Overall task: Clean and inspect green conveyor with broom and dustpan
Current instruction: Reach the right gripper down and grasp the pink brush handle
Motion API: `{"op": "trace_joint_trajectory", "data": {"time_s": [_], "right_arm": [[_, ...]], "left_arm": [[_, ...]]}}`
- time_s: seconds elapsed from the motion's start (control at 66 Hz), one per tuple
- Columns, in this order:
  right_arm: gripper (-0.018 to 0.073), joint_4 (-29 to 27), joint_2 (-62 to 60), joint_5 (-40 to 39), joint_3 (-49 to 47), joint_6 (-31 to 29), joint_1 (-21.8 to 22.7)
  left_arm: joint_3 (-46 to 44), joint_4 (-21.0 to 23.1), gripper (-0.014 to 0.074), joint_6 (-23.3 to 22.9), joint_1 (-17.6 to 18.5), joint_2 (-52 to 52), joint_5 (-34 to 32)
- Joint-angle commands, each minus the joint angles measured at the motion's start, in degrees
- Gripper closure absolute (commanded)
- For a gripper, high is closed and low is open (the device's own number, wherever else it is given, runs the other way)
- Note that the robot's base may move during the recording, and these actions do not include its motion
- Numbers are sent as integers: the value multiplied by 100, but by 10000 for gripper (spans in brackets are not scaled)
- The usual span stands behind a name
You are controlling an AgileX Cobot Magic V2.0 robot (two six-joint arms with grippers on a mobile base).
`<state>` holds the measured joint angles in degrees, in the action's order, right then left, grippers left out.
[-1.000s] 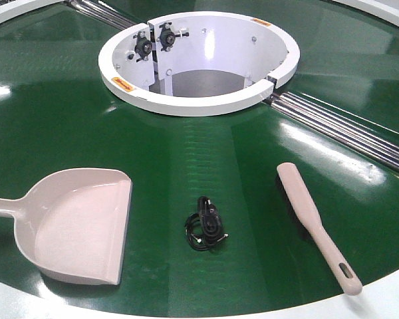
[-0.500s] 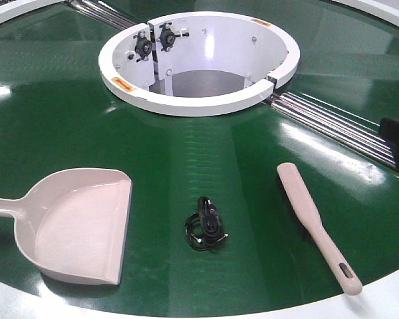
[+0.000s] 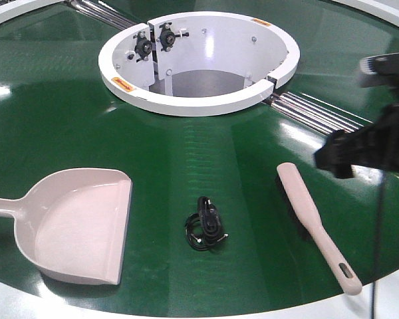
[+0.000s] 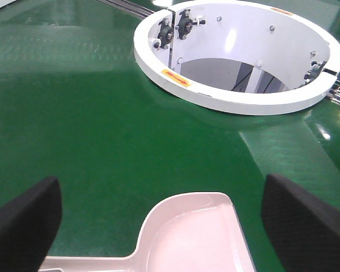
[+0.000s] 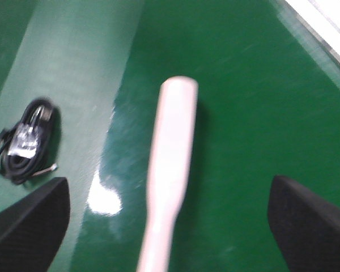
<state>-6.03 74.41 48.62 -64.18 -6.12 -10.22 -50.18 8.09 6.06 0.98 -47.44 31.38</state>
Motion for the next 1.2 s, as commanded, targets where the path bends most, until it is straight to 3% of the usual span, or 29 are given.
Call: {"op": "trace_joint_trajectory", "data": {"time_s": [0.0, 0.5, 0.955, 1.045, 1.182], "right_arm": [[-91, 54, 579, 52, -588, 315, -101], [-54, 325, 3120, 1558, -2562, 432, -95], [-16, 319, 3982, 1989, -2801, 132, -95], [56, 319, 4007, 1994, -2801, 112, -95], [329, 314, 4007, 2058, -2801, 134, -95]], "left_arm": [[-195, 84, -56, -12, 15, 15, -289], [-195, 84, -24, -12, 15, 15, -111], [-195, 84, -3, -12, 15, 15, -111], [-195, 79, 5, -12, 15, 15, -111], [-195, 79, 7, -12, 15, 15, -106]]}}
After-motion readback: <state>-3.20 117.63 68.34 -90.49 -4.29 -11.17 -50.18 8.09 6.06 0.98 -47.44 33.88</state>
